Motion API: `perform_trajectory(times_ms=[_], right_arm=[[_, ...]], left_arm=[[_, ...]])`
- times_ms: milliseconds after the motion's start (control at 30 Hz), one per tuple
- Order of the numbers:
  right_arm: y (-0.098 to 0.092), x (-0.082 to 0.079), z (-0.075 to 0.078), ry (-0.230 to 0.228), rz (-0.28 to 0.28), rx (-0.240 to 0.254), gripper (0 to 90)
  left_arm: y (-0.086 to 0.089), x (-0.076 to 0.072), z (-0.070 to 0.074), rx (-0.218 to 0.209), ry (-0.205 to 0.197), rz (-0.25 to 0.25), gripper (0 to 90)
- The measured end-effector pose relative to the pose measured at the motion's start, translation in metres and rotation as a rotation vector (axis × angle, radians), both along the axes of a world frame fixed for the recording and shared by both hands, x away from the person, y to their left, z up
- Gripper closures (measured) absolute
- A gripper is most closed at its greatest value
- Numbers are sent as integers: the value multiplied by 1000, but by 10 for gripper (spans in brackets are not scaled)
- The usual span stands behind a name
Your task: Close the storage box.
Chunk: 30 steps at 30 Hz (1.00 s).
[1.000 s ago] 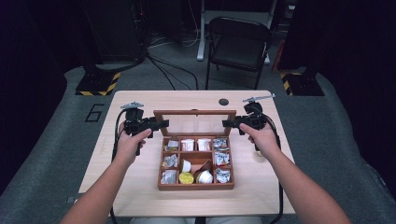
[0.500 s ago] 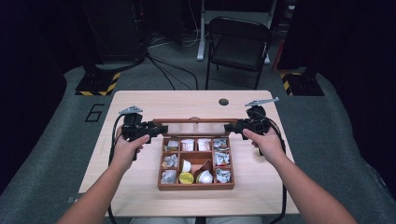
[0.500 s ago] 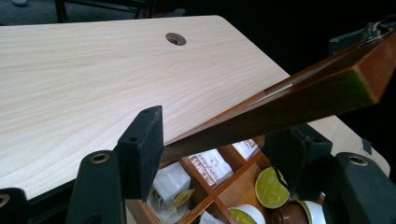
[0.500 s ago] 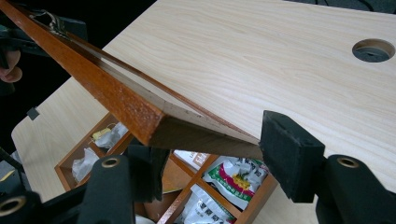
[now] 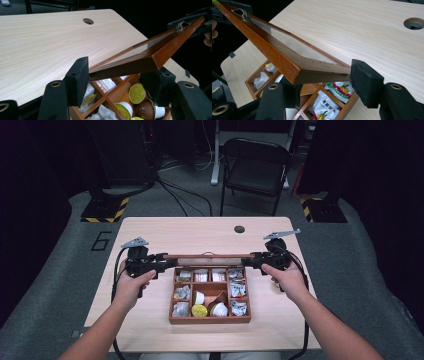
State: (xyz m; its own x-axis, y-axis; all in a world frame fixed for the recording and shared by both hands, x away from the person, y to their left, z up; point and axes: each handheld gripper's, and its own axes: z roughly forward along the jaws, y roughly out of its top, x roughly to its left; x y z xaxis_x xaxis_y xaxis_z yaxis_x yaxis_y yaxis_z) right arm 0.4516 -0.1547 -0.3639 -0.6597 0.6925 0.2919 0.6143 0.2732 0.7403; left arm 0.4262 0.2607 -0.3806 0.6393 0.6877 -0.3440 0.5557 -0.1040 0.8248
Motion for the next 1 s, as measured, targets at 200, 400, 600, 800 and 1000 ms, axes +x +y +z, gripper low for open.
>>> perform_trajectory(times_ms=[200,400,600,800,1000], right_arm=[[0,-9,-4,-3,10,-14,440],[-2,-17,-6,-6,13,-10,448],[-4,-22,-8,-13,17,-2,463],[-5,-29,-11,-17,21,-10,473],[-4,-39,-13,-47,32,-38,475]], left_arm=[[0,-7,-4,10,4,-14,404],[0,-13,-5,25,-1,-20,404],[0,-17,-6,34,2,-29,404],[0,-22,-9,40,-2,-36,402],[1,-31,-12,43,-2,-45,403]])
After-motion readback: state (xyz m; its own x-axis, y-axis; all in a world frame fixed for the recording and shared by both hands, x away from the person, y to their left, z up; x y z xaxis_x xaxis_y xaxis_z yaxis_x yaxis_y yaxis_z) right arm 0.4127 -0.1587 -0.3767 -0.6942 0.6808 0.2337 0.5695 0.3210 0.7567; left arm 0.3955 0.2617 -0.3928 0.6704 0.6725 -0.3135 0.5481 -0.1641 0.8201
